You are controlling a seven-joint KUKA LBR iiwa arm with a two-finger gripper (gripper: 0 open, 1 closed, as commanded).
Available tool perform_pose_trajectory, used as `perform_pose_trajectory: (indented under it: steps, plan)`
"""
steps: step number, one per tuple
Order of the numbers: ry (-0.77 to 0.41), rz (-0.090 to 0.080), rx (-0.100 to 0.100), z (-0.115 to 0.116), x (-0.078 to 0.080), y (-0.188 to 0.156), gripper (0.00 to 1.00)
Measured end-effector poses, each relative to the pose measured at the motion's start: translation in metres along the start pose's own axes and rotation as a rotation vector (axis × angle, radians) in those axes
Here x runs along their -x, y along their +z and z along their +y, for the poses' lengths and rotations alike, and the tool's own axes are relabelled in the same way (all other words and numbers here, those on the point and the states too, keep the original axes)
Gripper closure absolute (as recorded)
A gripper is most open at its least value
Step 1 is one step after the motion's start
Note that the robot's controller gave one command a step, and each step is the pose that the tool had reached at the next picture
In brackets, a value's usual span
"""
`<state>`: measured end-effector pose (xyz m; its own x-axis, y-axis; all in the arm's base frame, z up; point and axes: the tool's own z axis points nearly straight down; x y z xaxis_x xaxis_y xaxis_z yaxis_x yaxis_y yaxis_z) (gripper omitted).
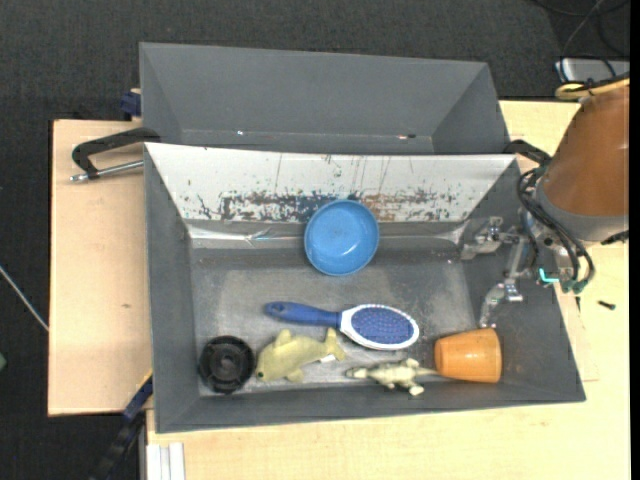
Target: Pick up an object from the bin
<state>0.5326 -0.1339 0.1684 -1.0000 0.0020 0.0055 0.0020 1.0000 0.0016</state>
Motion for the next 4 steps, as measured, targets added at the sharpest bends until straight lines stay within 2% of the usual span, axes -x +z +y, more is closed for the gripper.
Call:
perform_pose_trajectory:
  steps: [1, 2, 3, 4]
  plan:
    - [-0.166, -0.012, -0.002, 0.082, 0.01, 0.098, 0.0]
    - [-0.068, -0.007, 0.003, 0.167, -0.011, 0.067, 0.0]
    - [-0.067, -0.013, 0.004, 0.233, -0.005, 0.047, 0.0]
    - [-0.063, -0.011, 0.001, 0.163, 0.013, 0.097, 0.0]
